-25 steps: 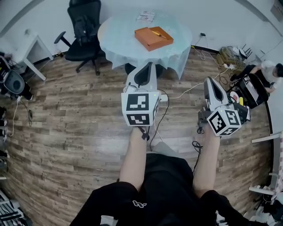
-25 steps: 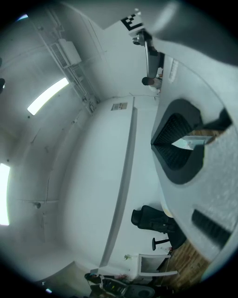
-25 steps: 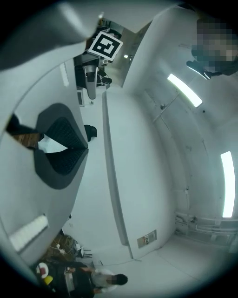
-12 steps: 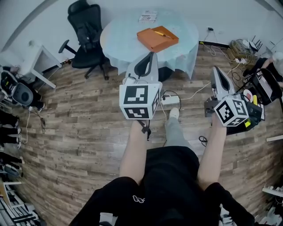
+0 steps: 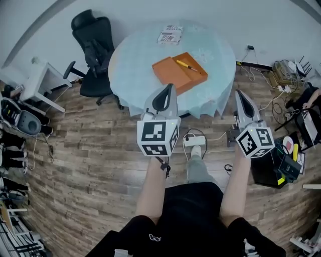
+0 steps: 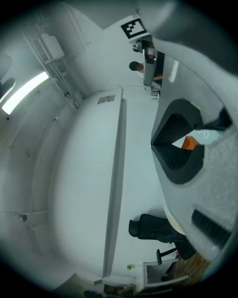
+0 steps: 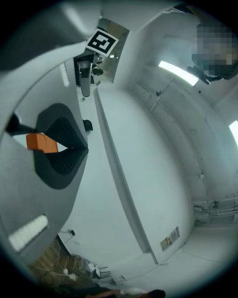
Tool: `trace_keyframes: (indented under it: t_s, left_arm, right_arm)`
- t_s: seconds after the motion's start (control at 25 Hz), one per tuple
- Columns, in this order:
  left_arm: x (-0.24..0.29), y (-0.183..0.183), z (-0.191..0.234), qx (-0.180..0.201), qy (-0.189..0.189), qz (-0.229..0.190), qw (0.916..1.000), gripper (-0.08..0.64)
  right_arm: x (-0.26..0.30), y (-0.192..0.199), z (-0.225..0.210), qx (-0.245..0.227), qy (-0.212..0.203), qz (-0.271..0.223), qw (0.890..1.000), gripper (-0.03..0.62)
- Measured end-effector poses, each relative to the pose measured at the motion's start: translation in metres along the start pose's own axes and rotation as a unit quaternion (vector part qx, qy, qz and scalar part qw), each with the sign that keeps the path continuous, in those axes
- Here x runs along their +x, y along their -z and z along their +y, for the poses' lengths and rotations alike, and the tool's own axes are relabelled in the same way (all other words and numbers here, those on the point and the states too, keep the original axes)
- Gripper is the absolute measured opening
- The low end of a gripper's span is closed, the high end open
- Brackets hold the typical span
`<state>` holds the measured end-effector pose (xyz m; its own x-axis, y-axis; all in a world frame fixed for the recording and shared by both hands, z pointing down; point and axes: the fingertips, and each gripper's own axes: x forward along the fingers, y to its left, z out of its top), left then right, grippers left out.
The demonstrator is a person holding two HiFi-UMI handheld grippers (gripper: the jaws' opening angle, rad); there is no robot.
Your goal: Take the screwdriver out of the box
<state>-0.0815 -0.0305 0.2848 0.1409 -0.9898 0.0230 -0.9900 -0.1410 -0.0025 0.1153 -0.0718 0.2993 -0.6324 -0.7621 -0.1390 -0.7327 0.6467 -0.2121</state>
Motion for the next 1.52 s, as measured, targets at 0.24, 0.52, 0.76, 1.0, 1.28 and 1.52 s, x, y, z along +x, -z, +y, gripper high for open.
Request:
trace_keyframes:
  t_s: [0.24,0.52,0.76,1.0,1.28,1.52]
  left_arm:
    - [0.124,0.045,0.032,-0.031,-0.024,0.070,0.9968,0.003]
    - [0.187,0.054,0.069,-0.028,-0.060,0.099,0.9929,0.003]
    - [0.215,0.068,0.078,-0.039,-0.067,0.111,0.9908,0.003]
    - [0.253,0.071,0.066,-0.036,-0.044,0.104,0.9929,0.003]
    - [0.274,0.077,0.078,-0.044,-0.038,0.110,0.9922,0.003]
    - [0.283,0.092,0.093,0.005,0.020,0.124,0.9921,0.003]
  right_arm:
    - [0.124,0.029,-0.073,0.015,-0.027,0.050,0.998,0.006]
    - [0.212,0.054,-0.094,0.045,-0.071,0.074,0.994,0.006]
    - [0.235,0.071,-0.099,0.044,-0.086,0.092,0.991,0.006]
    - [0.242,0.066,-0.143,0.036,-0.046,0.092,0.994,0.006]
    - [0.262,0.075,-0.142,0.030,-0.050,0.105,0.993,0.006]
    - [0.280,0.098,-0.131,0.043,-0.054,0.124,0.990,0.006]
